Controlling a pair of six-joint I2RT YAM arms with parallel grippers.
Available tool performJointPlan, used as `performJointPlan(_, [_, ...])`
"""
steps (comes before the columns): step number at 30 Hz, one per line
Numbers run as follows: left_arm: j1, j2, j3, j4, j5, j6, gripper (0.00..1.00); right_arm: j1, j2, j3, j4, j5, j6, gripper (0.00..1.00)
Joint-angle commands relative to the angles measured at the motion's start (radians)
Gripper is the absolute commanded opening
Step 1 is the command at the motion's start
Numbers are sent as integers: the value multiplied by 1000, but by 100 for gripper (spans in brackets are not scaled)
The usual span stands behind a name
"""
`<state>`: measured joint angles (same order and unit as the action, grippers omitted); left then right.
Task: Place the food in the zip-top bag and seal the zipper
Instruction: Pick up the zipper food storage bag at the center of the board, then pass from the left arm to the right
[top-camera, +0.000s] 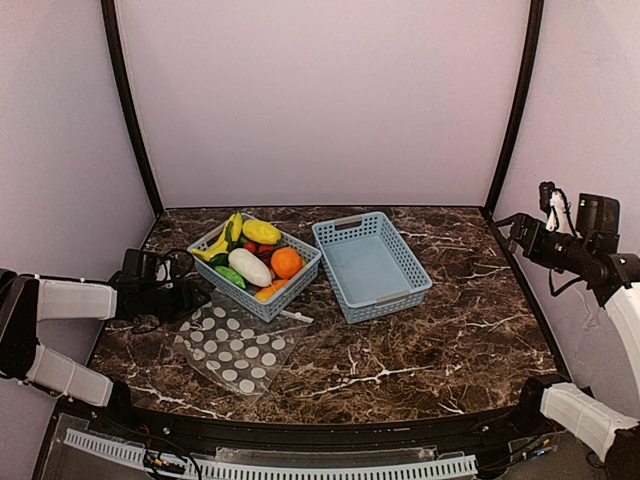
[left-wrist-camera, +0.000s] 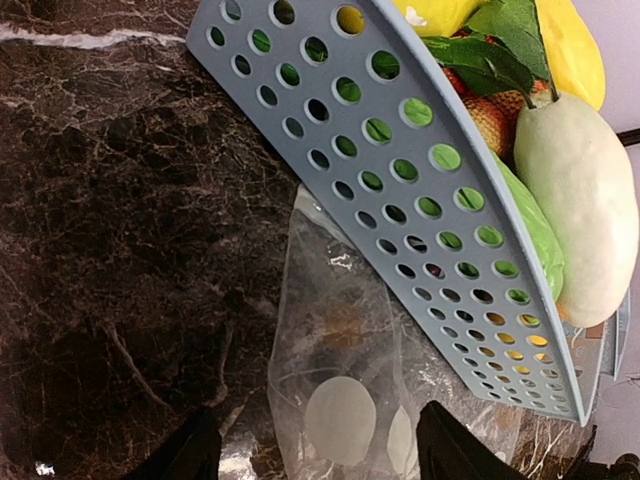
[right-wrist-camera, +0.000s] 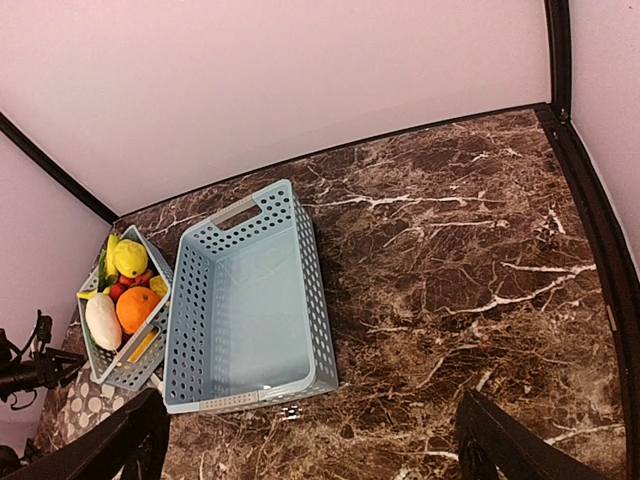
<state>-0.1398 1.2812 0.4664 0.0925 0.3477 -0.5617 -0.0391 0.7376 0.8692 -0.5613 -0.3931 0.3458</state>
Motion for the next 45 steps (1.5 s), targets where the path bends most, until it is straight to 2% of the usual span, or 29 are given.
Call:
performJointPlan(1, [-3,37,13,65,9,31,65,6,-8,-16,38,-13,-2,99])
performJointPlan(11, [-3,92,-1,94,70,69,54,7,-6,-31,41,-13,4,99])
performJointPlan(13, [-3,91,-15,98,75,74,49,6,-4,-32,41,-17,5,99])
performJointPlan(17, [-4,73,-37,115,114,64,29,6,-3,-27,39,-30,5,99])
performJointPlan(25, [-13,-35,-46,94,189,47,2,18,14,-18,34,-158,-17,99])
performJointPlan(34, [-28,-212,19,28,300,27,1,80,11,-27,46,-146,6,99])
performJointPlan(42, [-46,-293,145,-79,407,51,1,127,5,-50,116,-139,56,99])
performJointPlan(45, [-46,-315,182,-70,479,43,1,139,8,-59,134,-144,59,99])
